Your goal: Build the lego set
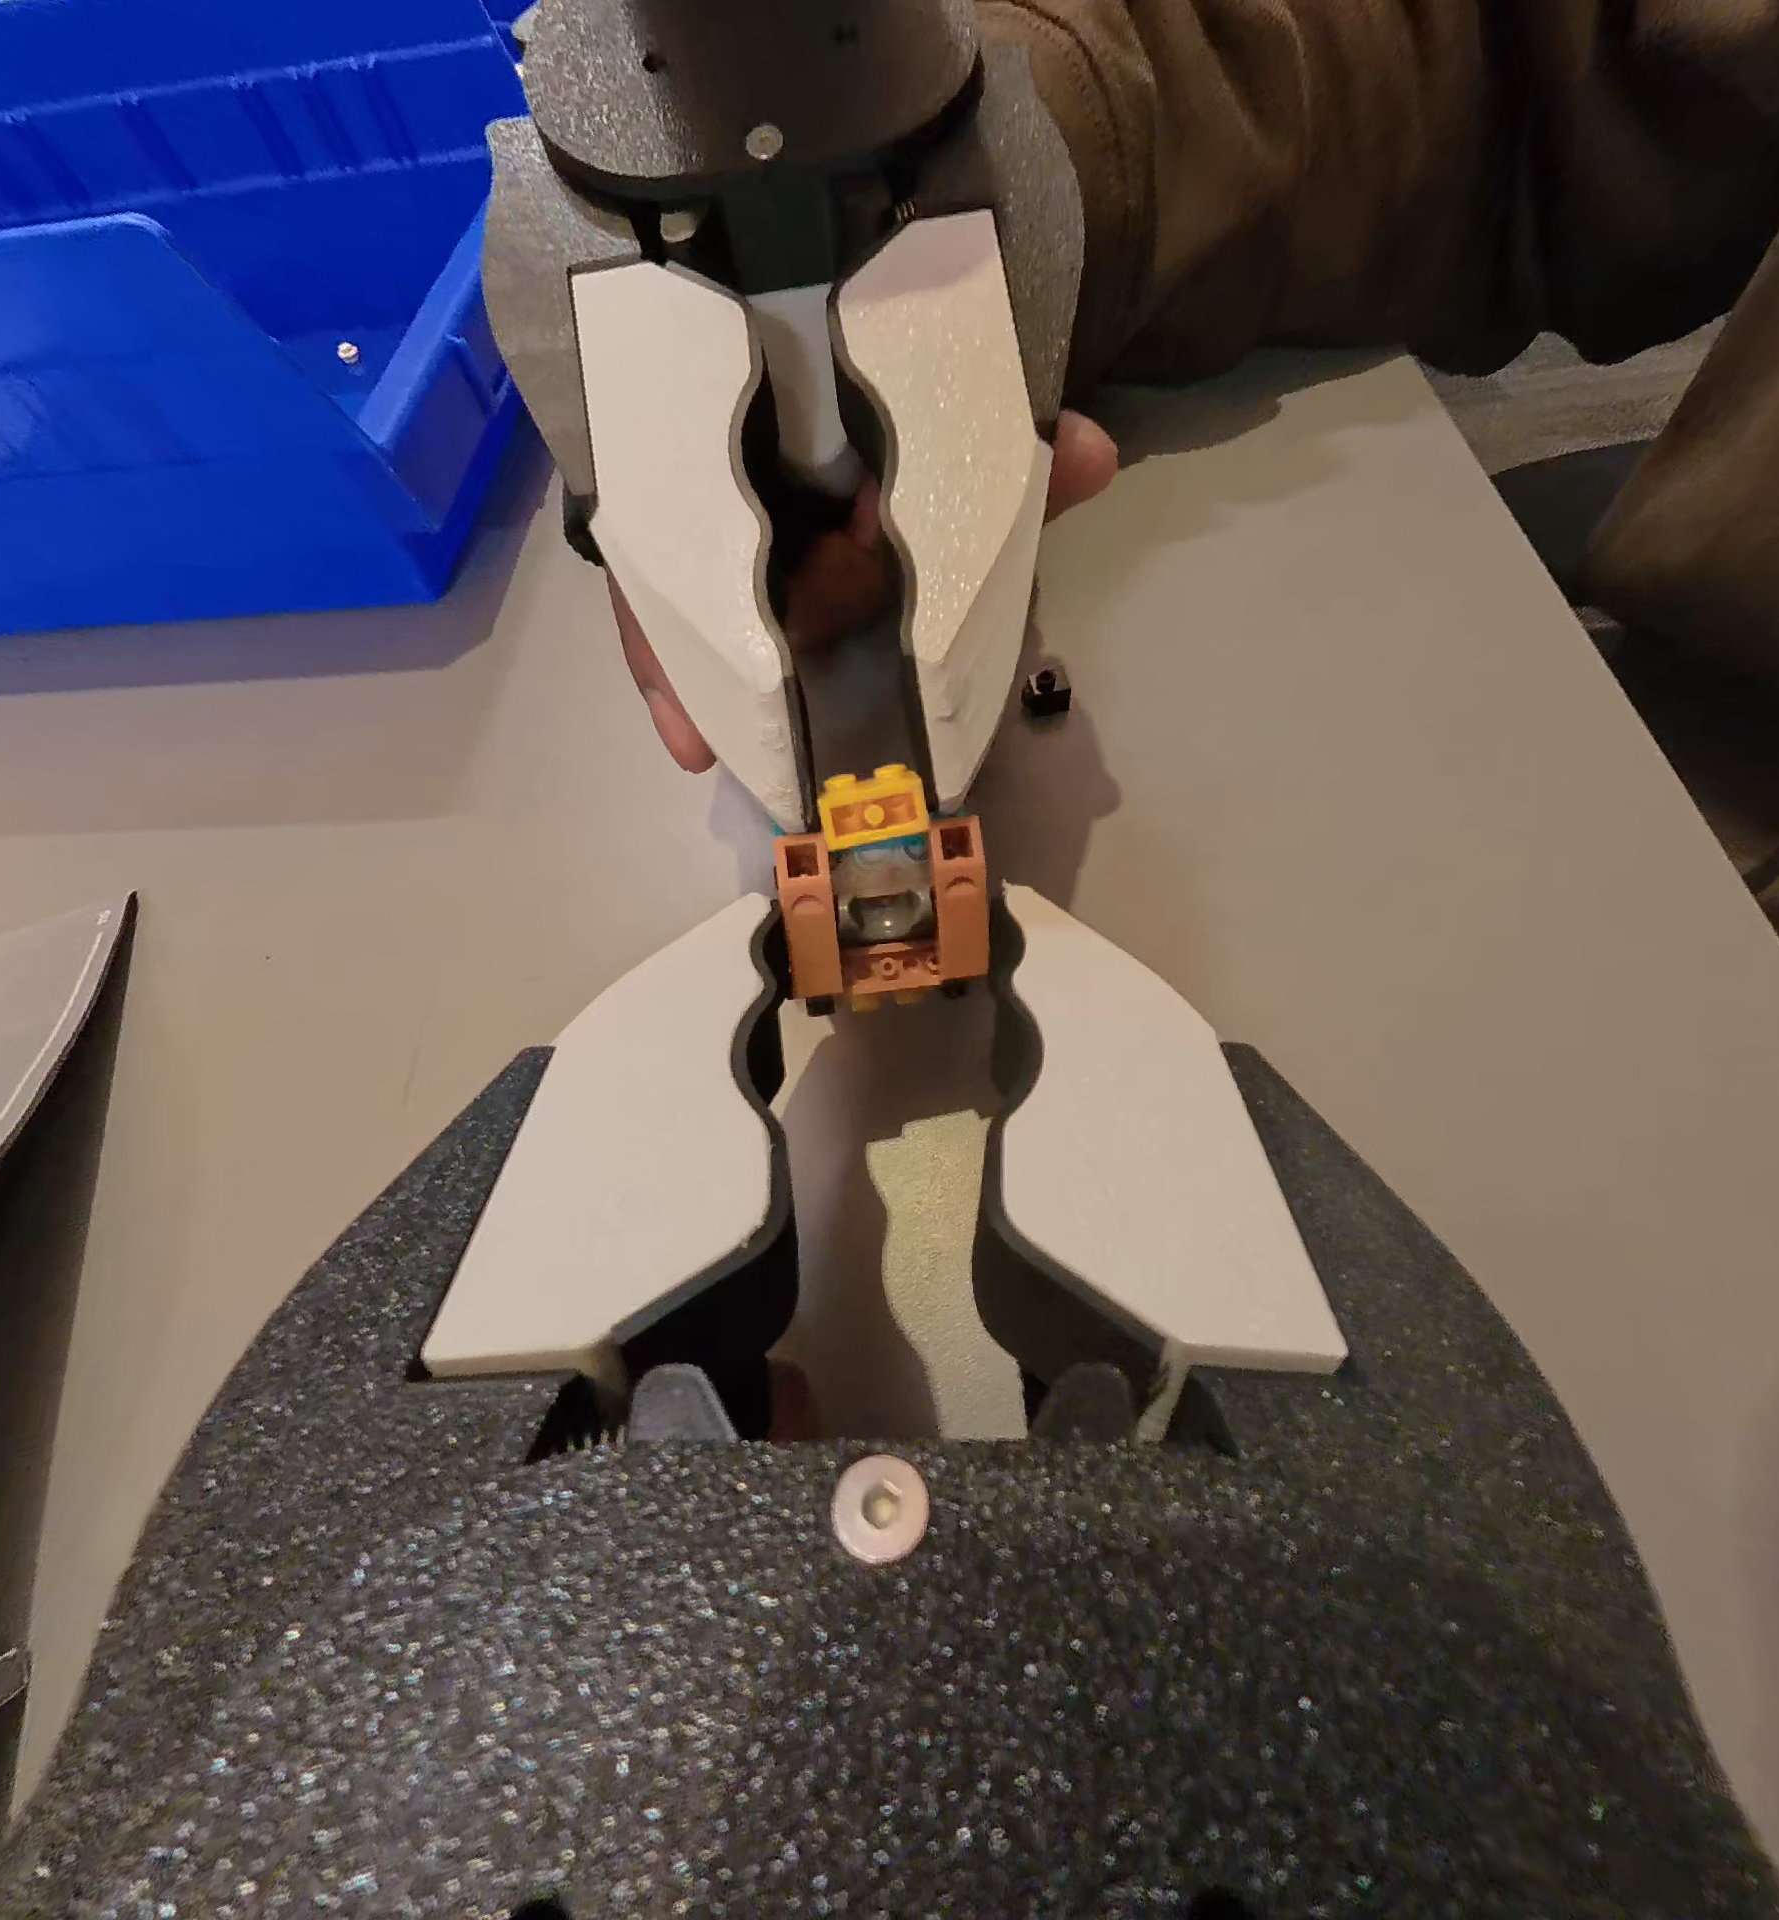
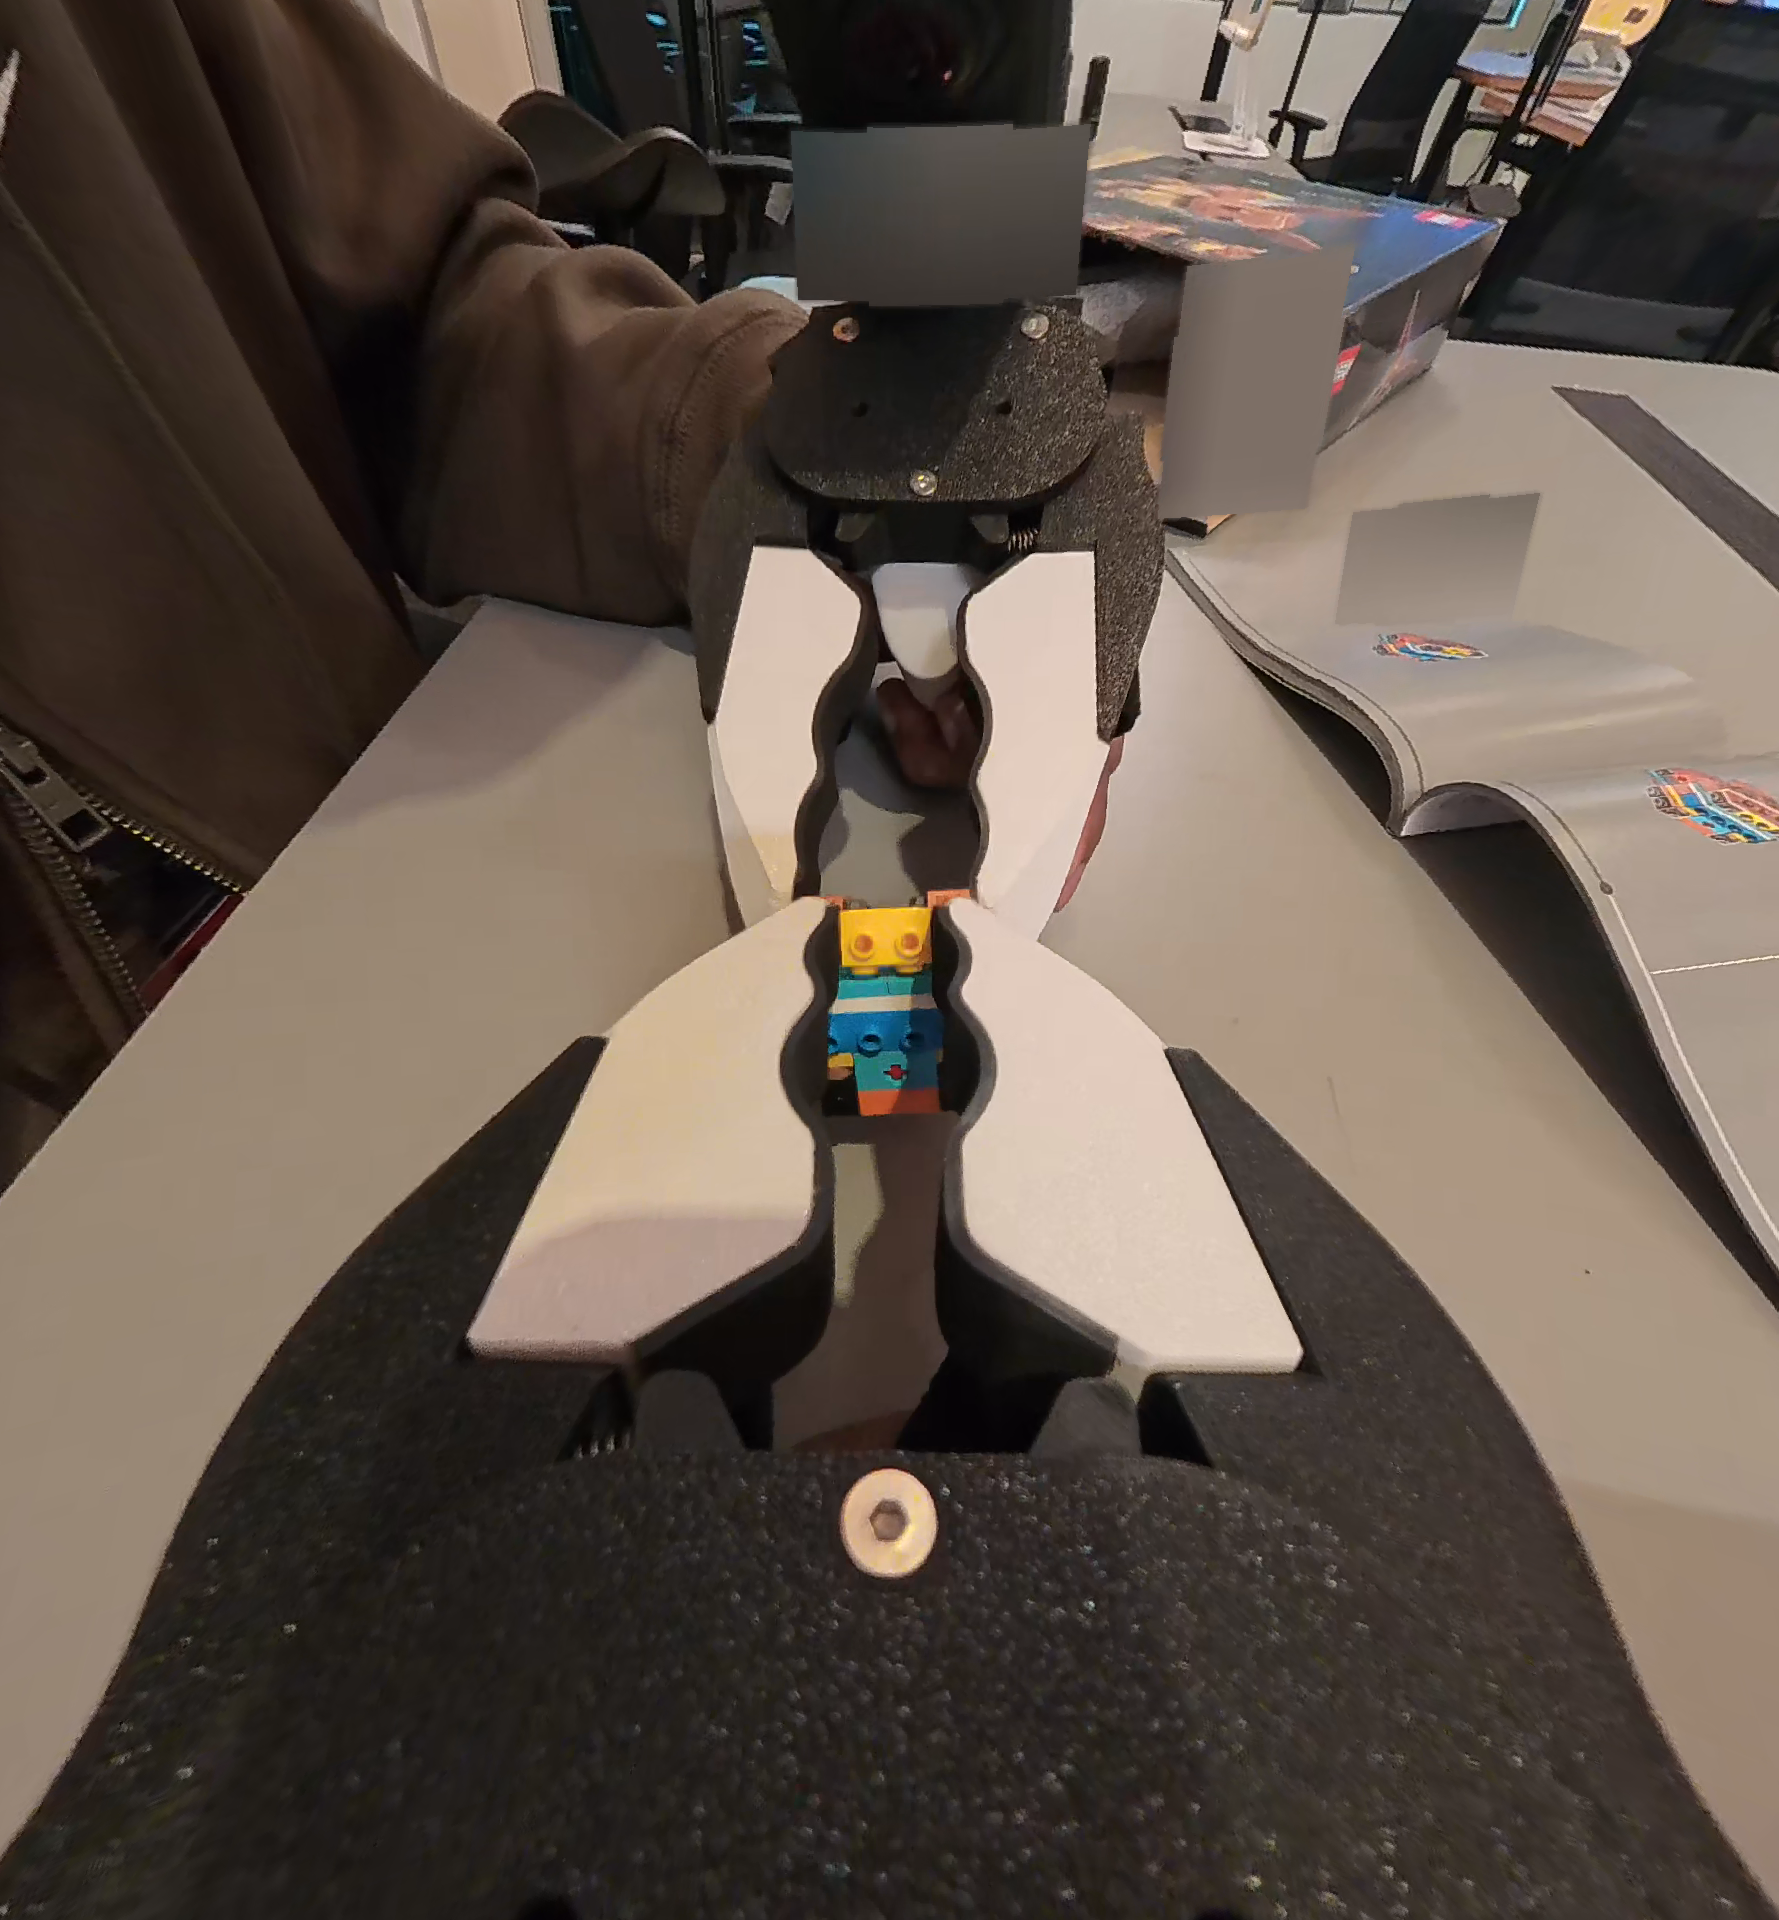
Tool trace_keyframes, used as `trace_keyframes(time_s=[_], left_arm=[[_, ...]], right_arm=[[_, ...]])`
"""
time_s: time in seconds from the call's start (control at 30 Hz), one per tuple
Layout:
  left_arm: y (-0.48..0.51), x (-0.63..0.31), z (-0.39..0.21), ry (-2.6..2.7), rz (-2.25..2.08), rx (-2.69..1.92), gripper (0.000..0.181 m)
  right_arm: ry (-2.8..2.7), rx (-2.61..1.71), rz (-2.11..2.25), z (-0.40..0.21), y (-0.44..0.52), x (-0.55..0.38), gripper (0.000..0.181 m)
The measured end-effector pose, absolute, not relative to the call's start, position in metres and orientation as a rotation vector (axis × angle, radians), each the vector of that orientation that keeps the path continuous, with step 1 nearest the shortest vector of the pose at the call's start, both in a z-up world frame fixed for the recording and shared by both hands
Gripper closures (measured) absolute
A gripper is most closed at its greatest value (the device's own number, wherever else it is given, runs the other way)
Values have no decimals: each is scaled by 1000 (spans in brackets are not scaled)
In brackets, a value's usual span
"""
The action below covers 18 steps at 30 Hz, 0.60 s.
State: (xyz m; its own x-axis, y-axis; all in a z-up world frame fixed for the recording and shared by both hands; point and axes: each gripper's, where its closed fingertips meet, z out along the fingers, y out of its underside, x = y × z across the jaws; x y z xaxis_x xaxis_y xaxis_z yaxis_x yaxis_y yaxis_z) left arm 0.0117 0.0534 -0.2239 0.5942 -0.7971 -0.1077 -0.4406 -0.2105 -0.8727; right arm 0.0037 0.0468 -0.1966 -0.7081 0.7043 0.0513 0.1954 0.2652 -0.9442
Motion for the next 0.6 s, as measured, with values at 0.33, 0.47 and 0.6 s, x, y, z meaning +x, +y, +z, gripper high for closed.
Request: trace_keyframes(time_s=[0.33, 0.47, 0.6], left_arm=[[54, 10, -219, 963, -490, -1829, 144], [54, 8, -216, 947, -514, -1816, 144], [53, 8, -212, 929, -543, -1799, 144]], right_arm=[[-2043, -817, 1456, -194, 49, 3, 164], [-2017, -810, 1474, -190, 50, 4, 163], [-1991, -797, 1478, -187, 51, 5, 163]])
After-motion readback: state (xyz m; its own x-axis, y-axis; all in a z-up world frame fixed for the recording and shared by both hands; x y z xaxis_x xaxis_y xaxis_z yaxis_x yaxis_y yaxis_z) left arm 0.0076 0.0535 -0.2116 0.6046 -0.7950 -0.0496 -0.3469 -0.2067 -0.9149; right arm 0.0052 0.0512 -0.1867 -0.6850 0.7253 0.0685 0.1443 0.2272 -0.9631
